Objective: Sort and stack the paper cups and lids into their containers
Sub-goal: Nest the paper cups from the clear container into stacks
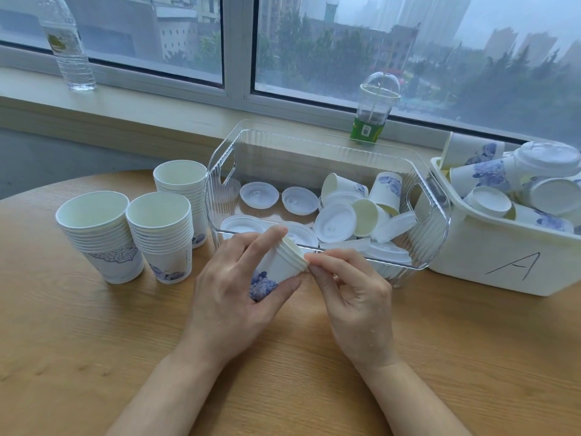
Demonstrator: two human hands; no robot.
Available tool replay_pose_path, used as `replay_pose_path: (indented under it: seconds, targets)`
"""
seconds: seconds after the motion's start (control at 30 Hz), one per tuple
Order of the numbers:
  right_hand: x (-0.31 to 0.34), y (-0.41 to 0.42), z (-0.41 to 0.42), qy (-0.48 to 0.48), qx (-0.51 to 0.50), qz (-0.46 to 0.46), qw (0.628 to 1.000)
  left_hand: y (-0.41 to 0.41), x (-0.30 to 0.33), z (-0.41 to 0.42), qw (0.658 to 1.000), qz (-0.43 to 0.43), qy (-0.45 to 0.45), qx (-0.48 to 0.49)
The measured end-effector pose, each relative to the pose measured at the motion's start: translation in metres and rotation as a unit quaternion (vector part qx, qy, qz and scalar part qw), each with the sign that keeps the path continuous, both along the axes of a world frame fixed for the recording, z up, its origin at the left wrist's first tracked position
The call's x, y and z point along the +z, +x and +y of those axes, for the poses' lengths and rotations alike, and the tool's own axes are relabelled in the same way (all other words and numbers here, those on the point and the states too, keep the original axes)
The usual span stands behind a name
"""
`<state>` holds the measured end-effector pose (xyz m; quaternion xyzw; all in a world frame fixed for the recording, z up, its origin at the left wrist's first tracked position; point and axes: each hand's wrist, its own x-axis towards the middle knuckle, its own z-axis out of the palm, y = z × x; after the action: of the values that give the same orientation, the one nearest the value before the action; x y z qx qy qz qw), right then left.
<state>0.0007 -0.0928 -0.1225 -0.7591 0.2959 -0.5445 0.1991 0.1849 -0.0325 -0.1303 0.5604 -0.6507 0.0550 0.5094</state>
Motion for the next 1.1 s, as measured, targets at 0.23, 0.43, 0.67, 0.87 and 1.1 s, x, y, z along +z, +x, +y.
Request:
replay_pose_path:
  seconds: [0.23,0.43,0.67,0.87,1.1]
  targets:
    - [0.023,-0.001,0.002,-0.020,-0.052,0.019,0.998,0.001,0.001,-0.001,0.998,0.068,0.007,0.011]
    - [0.075,-0.021,-0.050,-0.049,-0.183,0.190,0.963,0.002,0.001,0.000,0.995,0.095,0.002,0.034]
    - [0.095,-0.031,-0.089,0.058,-0.234,0.530,0.813,0.002,0.002,0.000,0.994,0.102,0.009,0.026]
    - [0.090,-0.034,-0.089,0.041,-0.260,0.564,0.783,0.001,0.003,0.001,0.996,0.089,0.020,0.022]
    - [0.086,-0.039,-0.078,0.053,-0.258,0.392,0.882,0.002,0.005,0.002,0.996,0.086,0.020,0.024]
